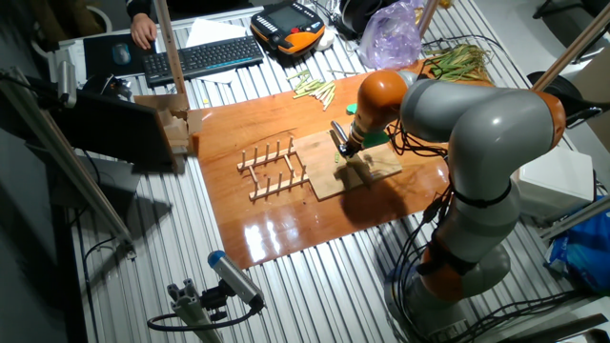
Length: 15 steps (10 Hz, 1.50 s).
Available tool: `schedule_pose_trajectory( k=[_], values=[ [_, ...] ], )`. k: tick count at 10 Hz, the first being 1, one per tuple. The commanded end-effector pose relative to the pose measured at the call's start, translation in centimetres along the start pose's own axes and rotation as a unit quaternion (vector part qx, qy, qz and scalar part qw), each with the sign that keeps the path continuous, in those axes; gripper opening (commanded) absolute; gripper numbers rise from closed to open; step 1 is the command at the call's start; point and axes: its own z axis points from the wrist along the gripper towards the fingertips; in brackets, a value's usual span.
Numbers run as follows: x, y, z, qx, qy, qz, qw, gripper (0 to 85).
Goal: Chop the green garlic
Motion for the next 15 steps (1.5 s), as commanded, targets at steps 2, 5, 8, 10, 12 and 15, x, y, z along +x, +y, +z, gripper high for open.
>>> schedule_pose_trajectory(
  k=[2, 5, 8, 10, 12, 15],
  values=[
    [0.1, 0.1, 0.0, 0.001, -0.001, 0.0, 1.0, 0.0],
    [0.2, 0.1, 0.2, 0.007, -0.004, -0.003, 1.0, 0.0],
    [0.2, -0.1, 0.4, 0.011, -0.009, -0.004, 0.9999, 0.0],
    [0.1, -0.3, 0.4, 0.015, -0.009, -0.007, 0.9998, 0.0],
    [-0.8, -1.1, 0.1, 0.014, -0.007, -0.017, 0.9997, 0.0],
    [-2.6, -2.7, 0.3, 0.012, -0.01, -0.034, 0.9993, 0.0]
  ],
)
